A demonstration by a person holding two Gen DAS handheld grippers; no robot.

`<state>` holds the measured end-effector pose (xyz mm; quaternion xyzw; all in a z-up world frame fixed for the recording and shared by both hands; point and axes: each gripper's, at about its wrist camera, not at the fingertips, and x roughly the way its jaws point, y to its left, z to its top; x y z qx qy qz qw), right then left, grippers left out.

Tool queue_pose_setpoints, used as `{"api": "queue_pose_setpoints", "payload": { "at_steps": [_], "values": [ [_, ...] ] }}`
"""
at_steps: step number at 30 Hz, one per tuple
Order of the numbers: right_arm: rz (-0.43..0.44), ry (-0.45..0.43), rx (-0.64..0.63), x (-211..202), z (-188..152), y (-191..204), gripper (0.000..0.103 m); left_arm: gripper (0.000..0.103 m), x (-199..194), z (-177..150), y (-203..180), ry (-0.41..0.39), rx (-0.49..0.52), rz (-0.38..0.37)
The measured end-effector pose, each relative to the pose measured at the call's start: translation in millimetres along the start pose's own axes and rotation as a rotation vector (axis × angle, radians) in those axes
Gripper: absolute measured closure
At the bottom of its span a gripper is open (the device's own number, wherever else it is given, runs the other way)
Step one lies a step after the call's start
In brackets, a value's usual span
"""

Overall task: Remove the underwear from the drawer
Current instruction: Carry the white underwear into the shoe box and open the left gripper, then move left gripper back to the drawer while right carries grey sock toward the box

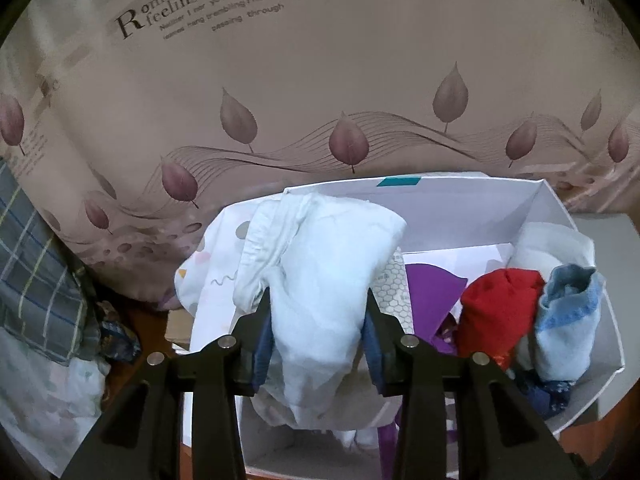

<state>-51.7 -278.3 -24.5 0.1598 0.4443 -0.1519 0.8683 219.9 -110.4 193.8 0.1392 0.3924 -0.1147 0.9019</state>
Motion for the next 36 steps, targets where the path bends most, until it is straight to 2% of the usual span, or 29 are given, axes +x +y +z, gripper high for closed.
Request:
{"api": "queue_pose_setpoints", "payload": {
  "at_steps": [4, 9, 11, 15, 26, 36],
  "values": [
    [0.000, -0.002, -0.007, 0, 0, 1, 0.061, 0.064, 5, 1, -9, 0.000, 0.030, 0.037],
    [0.000, -0.002, -0.010, 0, 1, 0, 0.061, 0.054, 7, 2, -9, 0.003, 0.027, 0.046],
    [0.003, -0.002, -0.006, 0, 1, -1, 0.061, 0.047, 6, 0, -8, 0.007, 0.018, 0.045],
    [0.007, -0.005, -0.007, -2, 1, 0, 0.061, 0.045, 2, -3, -6, 0.002, 0.014, 0.043],
    [0.000, -0.012, -0.018, -3, 1, 4, 0.061, 0.029, -19, -8, -6, -0.013, 0.028, 0.051],
    [0.002, -0.017, -0.026, -5, 0, 6, 0.061, 0.028, -57, -23, 3, -0.052, 0.001, 0.017]
  ]
}}
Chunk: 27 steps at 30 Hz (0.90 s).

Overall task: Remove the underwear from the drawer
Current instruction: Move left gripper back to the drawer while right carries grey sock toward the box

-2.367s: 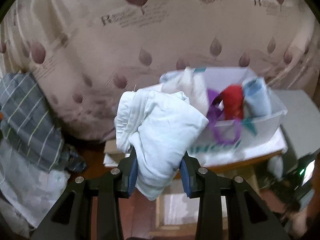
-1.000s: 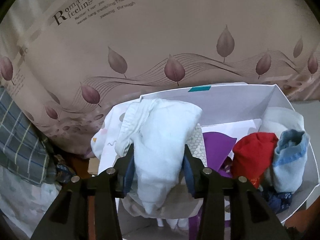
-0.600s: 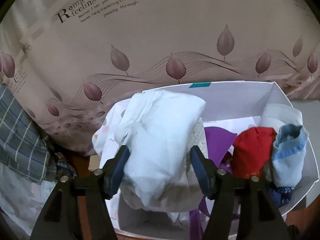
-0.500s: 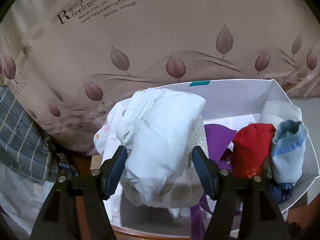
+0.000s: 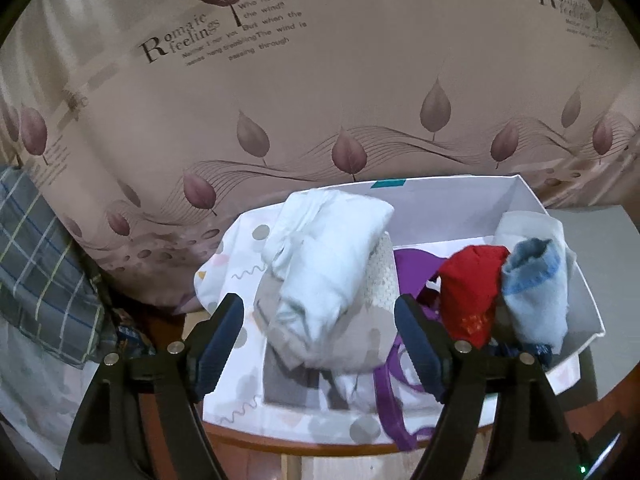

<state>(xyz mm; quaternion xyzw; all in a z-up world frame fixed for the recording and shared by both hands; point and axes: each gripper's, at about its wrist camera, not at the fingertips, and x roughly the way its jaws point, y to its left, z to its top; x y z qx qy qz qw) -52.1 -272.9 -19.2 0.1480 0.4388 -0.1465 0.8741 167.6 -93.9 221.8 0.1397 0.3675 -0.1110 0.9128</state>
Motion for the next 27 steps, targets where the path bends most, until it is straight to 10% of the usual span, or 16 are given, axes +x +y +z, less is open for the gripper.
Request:
{"api": "queue_pose_setpoints", "payload": {
  "at_steps": [14, 27],
  "values": [
    [-0.020, -0.016, -0.043, -1, -5, 9, 0.061, 0.022, -41, -83, 30, -0.105, -0.048, 0.130],
    [0.009, -0.094, -0.084, -2, -12, 21, 0.061, 0.022, 25, -205, 33, 0.033, -0.128, 0.156]
  ]
}}
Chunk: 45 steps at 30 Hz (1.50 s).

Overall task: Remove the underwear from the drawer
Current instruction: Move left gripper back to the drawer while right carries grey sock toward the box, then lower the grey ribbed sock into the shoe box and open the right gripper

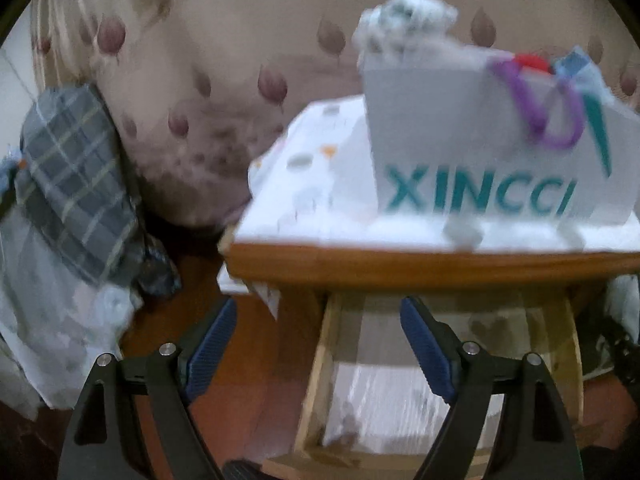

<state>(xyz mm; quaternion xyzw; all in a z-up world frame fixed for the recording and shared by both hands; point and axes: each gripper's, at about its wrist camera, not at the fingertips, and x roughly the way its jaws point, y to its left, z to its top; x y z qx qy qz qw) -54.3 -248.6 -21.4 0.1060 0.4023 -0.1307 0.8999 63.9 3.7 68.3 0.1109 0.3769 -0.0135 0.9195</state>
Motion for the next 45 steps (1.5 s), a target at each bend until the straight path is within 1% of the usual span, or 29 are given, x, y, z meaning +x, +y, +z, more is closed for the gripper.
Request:
{"api": "queue_pose_setpoints", "payload": {
  "at_steps": [2, 5, 8, 9, 11, 14, 16, 18, 20, 26, 32, 36, 45],
  "values": [
    [0.006, -0.006, -0.011, 0, 0, 5, 0.061, 0.022, 9, -10, 3, 0.024, -0.027, -0.023],
    [0.001, -0.019, -0.046, -2, -2, 13, 0.061, 0.021, 21, -18, 8, 0.055, -0.042, -0.029],
    [0.007, -0.018, -0.071, -3, -5, 21, 0.061, 0.019, 23, -23, 12, 0.050, -0.055, -0.029],
    [0.001, -0.017, -0.079, -3, -6, 23, 0.061, 0.019, 25, -23, 12, 0.052, -0.052, -0.021],
    [-0.016, -0.016, -0.093, -6, -8, 27, 0.061, 0.018, 28, -22, 14, 0.067, -0.048, -0.035],
    [-0.026, -0.009, -0.085, -11, -10, 27, 0.061, 0.017, 25, -22, 19, 0.060, -0.064, -0.044],
    [-0.038, -0.010, -0.082, -17, -10, 29, 0.061, 0.016, 24, -21, 23, 0.054, -0.070, -0.038],
    [-0.043, -0.008, -0.084, -23, -10, 30, 0.061, 0.016, 23, -20, 27, 0.038, -0.074, -0.017],
    [-0.044, -0.013, -0.082, -32, -6, 31, 0.061, 0.016, 23, -19, 32, 0.039, -0.082, -0.019],
    [-0.039, -0.044, -0.095, -63, 11, 39, 0.061, 0.015, 27, -16, 45, 0.064, -0.127, -0.045],
    [-0.021, -0.042, -0.089, -85, 29, 42, 0.061, 0.015, 26, -15, 55, 0.066, -0.160, -0.038],
    [-0.030, -0.047, -0.100, -95, 40, 45, 0.061, 0.014, 28, -14, 60, 0.071, -0.178, -0.033],
    [-0.049, -0.118, -0.154, -130, 77, 53, 0.061, 0.014, 27, -14, 64, 0.070, -0.181, -0.023]
  ]
}}
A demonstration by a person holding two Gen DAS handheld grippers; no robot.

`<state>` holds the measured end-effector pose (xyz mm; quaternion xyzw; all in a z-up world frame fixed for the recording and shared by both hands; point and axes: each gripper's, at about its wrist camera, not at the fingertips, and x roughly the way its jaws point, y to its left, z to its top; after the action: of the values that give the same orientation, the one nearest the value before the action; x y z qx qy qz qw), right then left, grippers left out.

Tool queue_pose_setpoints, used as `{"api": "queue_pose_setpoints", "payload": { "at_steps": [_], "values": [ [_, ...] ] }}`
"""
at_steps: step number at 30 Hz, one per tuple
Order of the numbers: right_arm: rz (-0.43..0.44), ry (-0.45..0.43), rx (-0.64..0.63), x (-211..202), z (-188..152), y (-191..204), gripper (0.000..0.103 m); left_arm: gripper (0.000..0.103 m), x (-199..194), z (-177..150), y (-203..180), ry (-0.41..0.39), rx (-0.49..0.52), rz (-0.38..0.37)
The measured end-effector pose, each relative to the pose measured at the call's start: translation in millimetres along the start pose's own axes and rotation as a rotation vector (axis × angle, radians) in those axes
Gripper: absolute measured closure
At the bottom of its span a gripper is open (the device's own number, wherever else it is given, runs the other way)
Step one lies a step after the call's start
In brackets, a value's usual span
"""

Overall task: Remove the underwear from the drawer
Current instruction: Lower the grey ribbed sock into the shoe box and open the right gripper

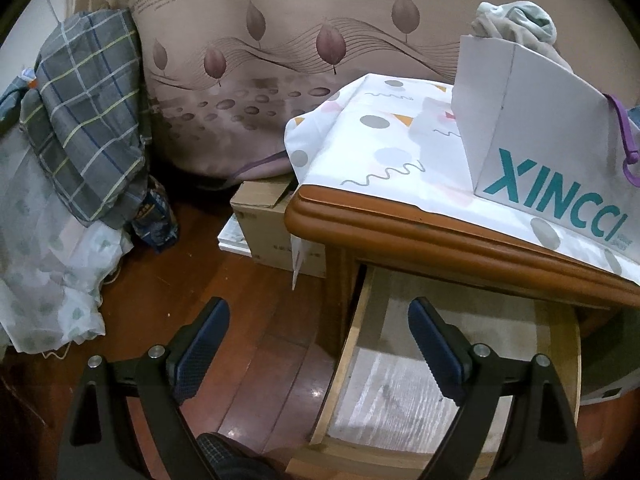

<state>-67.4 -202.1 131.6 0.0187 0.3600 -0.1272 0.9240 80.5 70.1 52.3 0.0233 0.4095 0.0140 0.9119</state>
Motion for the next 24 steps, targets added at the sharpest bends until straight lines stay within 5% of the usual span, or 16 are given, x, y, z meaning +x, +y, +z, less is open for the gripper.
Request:
{"api": "queue_pose_setpoints", "payload": {
  "at_steps": [14, 24],
  "values": [
    [0.034, -0.063, -0.060, 0, 91, 26, 0.061, 0.014, 3, 6, 23, 0.000, -0.053, 0.030],
    [0.071, -0.013, -0.079, 40, 137, 62, 0.061, 0.014, 8, 8, 41, 0.021, -0.101, 0.043]
  ]
}}
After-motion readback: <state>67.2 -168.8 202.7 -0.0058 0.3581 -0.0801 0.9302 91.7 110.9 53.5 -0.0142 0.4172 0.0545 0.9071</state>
